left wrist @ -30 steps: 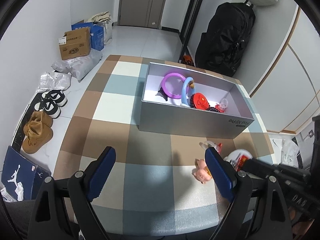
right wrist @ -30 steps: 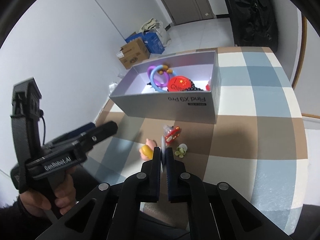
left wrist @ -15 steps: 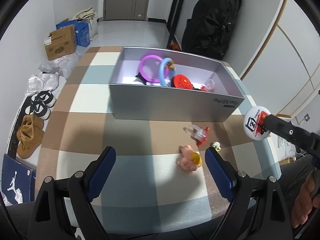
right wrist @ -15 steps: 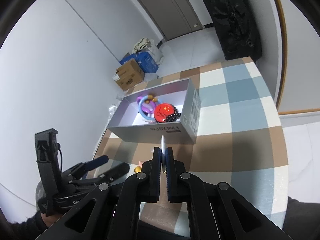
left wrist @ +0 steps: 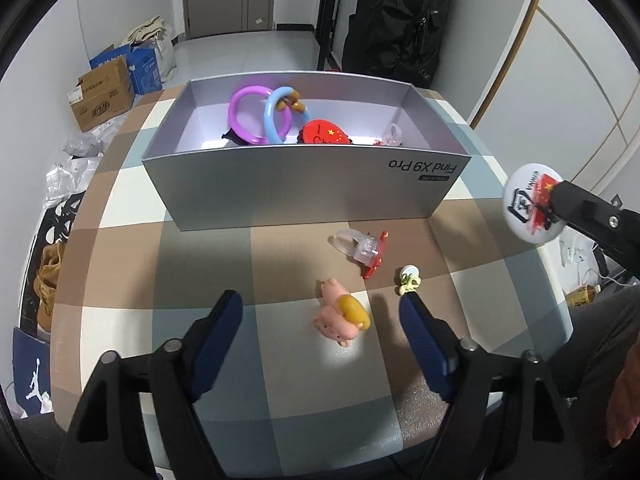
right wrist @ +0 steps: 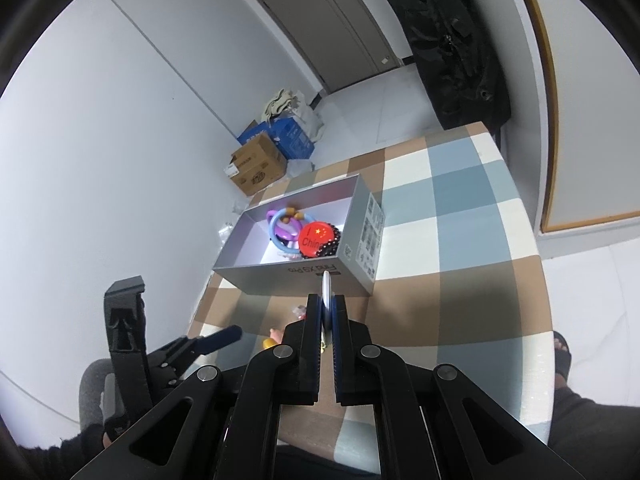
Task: Organize jewelry
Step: 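Grasp the pink pig figure with the left tool, then carry the pig and white badge into the box and open both tools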
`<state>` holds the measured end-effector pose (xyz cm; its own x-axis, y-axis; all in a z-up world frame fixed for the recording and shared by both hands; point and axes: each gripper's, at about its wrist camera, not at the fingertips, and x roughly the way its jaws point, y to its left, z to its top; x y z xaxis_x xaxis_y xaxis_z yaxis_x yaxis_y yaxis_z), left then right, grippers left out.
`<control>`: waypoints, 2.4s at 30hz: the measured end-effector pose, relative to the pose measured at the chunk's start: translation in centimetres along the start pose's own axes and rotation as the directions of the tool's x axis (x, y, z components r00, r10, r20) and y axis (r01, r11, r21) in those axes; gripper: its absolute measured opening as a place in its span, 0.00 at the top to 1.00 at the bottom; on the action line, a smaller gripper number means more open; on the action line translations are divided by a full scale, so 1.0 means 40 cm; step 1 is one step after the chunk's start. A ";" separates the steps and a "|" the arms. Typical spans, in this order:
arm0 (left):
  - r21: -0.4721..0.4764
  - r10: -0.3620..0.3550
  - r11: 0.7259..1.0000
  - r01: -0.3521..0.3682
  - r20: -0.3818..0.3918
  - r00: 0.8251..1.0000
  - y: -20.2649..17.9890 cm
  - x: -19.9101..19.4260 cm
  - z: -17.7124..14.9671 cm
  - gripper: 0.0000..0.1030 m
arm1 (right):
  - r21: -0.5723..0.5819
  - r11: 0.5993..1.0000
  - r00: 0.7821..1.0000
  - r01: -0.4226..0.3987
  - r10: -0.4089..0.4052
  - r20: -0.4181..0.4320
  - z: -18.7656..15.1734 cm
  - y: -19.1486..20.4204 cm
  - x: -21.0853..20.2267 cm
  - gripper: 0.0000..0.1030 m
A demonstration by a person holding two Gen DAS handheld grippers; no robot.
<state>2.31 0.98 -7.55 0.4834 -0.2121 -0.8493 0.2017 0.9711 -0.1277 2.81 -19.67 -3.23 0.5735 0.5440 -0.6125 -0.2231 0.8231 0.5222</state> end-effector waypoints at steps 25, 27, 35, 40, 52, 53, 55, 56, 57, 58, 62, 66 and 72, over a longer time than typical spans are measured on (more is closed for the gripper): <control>0.027 -0.032 0.999 0.033 -0.019 0.999 -0.019 0.002 0.007 0.79 | -0.031 0.999 1.000 0.008 -0.008 -0.020 -0.015 0.012 0.008 0.96; 0.020 -0.044 0.999 0.044 -0.021 0.999 -0.014 0.002 0.011 0.79 | -0.031 0.999 1.000 0.010 -0.011 -0.023 -0.016 0.013 0.010 0.96; -0.017 -0.092 0.996 0.092 0.010 0.996 0.004 -0.031 0.030 0.79 | -0.036 0.999 1.000 -0.011 0.010 -0.020 -0.004 0.031 0.019 0.96; -0.032 -0.117 0.992 0.118 0.041 0.992 0.014 -0.051 0.050 0.79 | -0.046 0.998 0.999 -0.038 0.037 -0.020 0.009 0.050 0.026 0.96; -0.086 -0.170 0.979 0.183 0.138 0.976 0.039 -0.078 0.137 0.79 | -0.030 0.993 0.994 -0.110 0.111 0.008 0.078 0.073 0.043 0.96; -0.090 -0.173 0.978 0.186 0.134 0.976 0.038 -0.072 0.149 0.79 | -0.025 0.993 0.994 -0.112 0.113 0.009 0.084 0.071 0.045 0.96; -0.098 -0.178 0.977 0.191 0.135 0.975 0.041 -0.068 0.161 0.79 | -0.012 0.993 0.993 -0.116 0.116 0.009 0.096 0.069 0.052 0.96; -0.100 -0.183 0.975 0.197 0.132 0.974 0.040 -0.062 0.170 0.79 | -0.008 0.993 0.993 -0.117 0.117 0.010 0.100 0.069 0.052 0.96; -0.102 -0.186 0.974 0.200 0.132 0.974 0.041 -0.062 0.174 0.79 | -0.008 0.994 0.994 -0.112 0.112 0.010 0.105 0.069 0.054 0.96; -0.103 -0.189 0.974 0.203 0.132 0.973 0.039 -0.063 0.178 0.79 | -0.005 0.995 0.995 -0.102 0.102 0.010 0.111 0.068 0.058 0.96; -0.100 -0.182 0.975 0.196 0.137 0.974 0.043 -0.053 0.199 0.79 | 0.007 0.995 0.995 -0.095 0.094 0.009 0.133 0.066 0.076 0.96; -0.129 -0.186 0.971 0.200 0.114 0.976 0.054 -0.033 0.208 0.79 | 0.001 0.997 0.996 -0.083 0.083 0.023 0.151 0.061 0.097 0.96; -0.151 -0.198 0.966 0.212 0.102 0.975 0.062 -0.007 0.243 0.79 | 0.018 0.996 0.996 -0.091 0.091 0.007 0.175 0.054 0.144 0.96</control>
<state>10.98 2.39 -2.65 0.5184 -0.4099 -0.7505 0.1680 0.9093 -0.3806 11.13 -15.90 -1.48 0.5565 0.6154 -0.5582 -0.2600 0.7671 0.5865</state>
